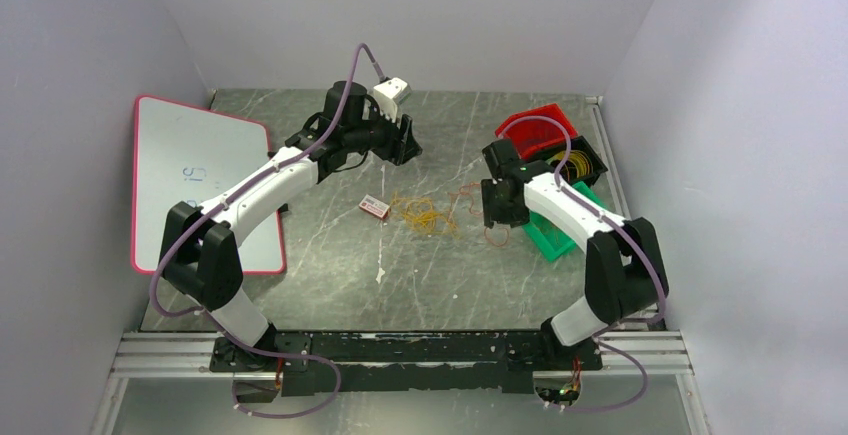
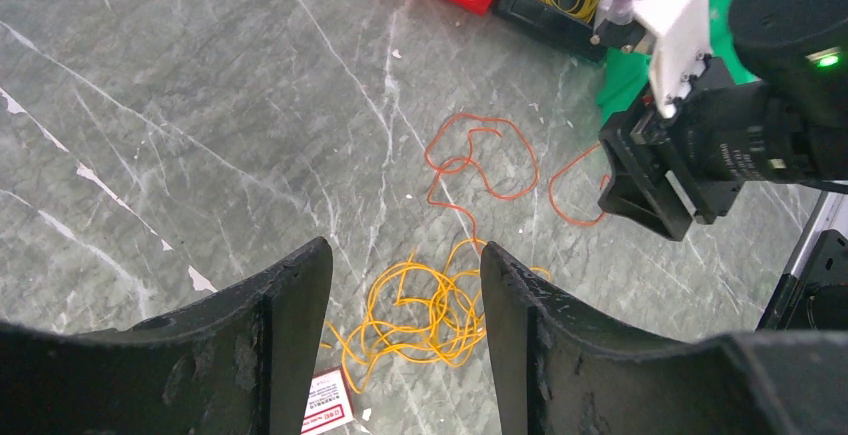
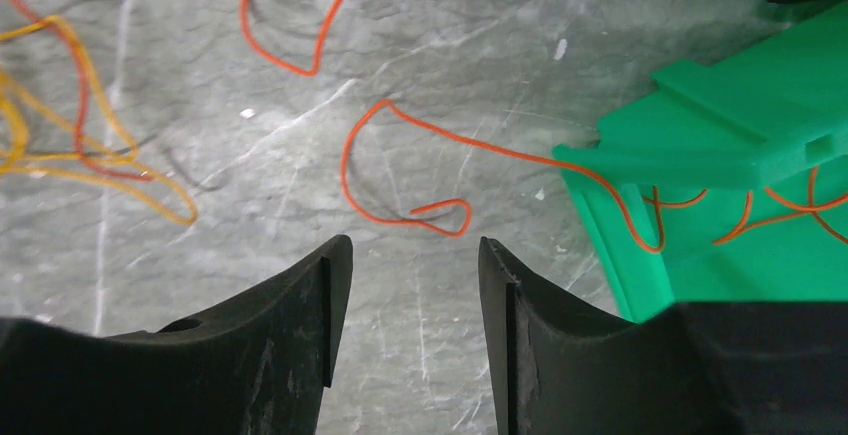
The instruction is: Untangle the cables
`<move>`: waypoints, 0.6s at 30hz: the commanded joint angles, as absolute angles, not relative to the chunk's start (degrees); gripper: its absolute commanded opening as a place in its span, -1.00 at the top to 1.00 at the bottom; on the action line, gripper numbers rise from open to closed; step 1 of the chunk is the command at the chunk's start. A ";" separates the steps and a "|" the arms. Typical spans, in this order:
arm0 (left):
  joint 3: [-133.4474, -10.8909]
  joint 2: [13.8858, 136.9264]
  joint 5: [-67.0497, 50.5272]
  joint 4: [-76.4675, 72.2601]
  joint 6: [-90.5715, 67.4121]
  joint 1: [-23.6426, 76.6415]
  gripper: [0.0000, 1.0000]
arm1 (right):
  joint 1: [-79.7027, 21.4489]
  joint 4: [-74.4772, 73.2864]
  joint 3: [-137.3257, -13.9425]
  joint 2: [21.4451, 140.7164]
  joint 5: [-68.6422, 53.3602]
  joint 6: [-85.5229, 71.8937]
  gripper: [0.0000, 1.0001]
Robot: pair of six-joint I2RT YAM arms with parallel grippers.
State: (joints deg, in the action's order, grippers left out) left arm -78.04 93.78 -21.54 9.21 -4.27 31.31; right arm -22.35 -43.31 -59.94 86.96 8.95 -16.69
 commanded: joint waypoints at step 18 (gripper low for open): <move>-77.27 93.41 -21.33 7.64 -3.72 30.94 -0.22 | -23.73 -36.73 -58.72 96.79 19.70 -17.00 0.54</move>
State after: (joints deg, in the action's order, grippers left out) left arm -78.04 93.78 -21.54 9.23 -4.27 31.31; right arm -23.44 -38.28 -59.35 96.29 18.41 -16.91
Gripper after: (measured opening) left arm 0.612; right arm 0.271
